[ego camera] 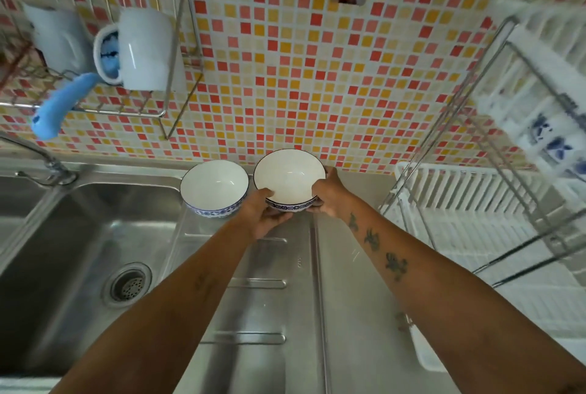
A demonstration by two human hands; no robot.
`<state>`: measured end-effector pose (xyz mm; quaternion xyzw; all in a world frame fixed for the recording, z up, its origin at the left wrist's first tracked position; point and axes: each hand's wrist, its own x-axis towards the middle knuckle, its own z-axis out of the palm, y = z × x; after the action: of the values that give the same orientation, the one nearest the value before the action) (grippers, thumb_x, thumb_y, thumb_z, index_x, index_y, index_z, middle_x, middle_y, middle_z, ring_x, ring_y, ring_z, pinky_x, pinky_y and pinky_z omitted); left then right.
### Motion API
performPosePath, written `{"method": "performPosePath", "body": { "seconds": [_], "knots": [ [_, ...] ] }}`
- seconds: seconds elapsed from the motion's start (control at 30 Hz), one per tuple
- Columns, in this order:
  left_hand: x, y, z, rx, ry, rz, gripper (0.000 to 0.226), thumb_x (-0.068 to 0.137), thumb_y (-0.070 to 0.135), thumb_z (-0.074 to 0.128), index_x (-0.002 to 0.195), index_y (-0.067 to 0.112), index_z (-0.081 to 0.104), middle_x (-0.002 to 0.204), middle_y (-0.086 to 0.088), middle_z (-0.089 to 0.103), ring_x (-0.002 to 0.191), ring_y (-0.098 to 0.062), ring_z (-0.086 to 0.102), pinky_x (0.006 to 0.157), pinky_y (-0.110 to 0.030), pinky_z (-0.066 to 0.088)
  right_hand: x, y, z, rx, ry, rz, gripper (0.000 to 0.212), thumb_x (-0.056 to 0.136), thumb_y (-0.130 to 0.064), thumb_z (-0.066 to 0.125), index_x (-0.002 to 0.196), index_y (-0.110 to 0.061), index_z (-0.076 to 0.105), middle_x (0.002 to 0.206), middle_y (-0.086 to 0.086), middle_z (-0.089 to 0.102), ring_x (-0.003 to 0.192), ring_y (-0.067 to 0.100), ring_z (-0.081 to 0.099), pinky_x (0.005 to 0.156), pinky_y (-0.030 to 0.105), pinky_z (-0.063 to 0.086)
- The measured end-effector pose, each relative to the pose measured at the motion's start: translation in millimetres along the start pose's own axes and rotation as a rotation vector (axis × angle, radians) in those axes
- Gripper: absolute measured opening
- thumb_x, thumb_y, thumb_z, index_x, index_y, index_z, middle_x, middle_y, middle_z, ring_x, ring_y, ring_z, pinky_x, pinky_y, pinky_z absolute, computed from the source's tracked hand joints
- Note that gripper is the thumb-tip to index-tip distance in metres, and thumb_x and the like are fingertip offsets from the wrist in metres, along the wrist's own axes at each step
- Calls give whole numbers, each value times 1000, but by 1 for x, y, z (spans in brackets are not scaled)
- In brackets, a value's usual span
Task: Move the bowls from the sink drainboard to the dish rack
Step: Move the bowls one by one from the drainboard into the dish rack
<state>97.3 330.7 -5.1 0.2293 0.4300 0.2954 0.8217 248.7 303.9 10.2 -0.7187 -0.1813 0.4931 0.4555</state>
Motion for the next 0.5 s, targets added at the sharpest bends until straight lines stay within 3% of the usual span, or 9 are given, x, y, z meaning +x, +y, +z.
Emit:
{"method": "performPosePath", "body": {
  "seconds": [0.03,0.1,0.2,0.27,0.33,0.43,0.5],
  "knots": [
    [-7,7,3,-18,-24,2,39,92,18,57,129,14,44,131,-17,48,114,-37,51,94,-51,49,-10,-10,-2,-4,2,-27,68,86,10,35,142,-25,24,147,9,35,123,38,49,89,53,53],
    [-23,24,9,-46,-80,-30,60,84,48,64,130,12,48,130,-16,53,112,-40,56,88,-53,54,-33,-29,-7,-25,10,-112,67,86,11,34,143,-23,24,146,9,35,118,34,47,83,49,55],
    [-54,51,21,-91,-210,-80,76,80,73,50,118,8,55,121,-20,58,103,-41,59,80,-55,55,-76,-60,-16,-82,6,-261,66,84,13,34,142,-19,26,139,9,39,111,28,43,83,47,53],
    [-78,67,29,-96,-335,-103,79,81,75,44,128,12,54,127,-19,58,108,-42,58,81,-56,55,-109,-82,-20,-142,9,-357,68,82,14,34,142,-18,27,137,8,40,111,27,42,82,46,53],
    [-109,81,39,-85,-475,-141,77,78,69,53,139,22,49,140,-17,53,122,-44,54,96,-55,48,-146,-102,-23,-199,-15,-460,71,81,14,34,142,-20,28,140,8,39,110,27,42,80,46,55],
    [-147,93,48,-107,-575,-129,82,73,65,64,143,27,45,146,-18,48,131,-45,46,108,-56,37,-202,-127,-28,-270,-67,-603,69,83,13,34,141,-23,30,130,4,42,101,28,48,82,54,54],
    [-172,93,59,-102,-645,-67,77,77,63,62,143,28,45,146,-19,48,132,-45,45,111,-58,34,-235,-137,-37,-324,-70,-693,69,82,12,34,141,-24,31,134,6,43,100,30,50,83,58,54]
  ]
}}
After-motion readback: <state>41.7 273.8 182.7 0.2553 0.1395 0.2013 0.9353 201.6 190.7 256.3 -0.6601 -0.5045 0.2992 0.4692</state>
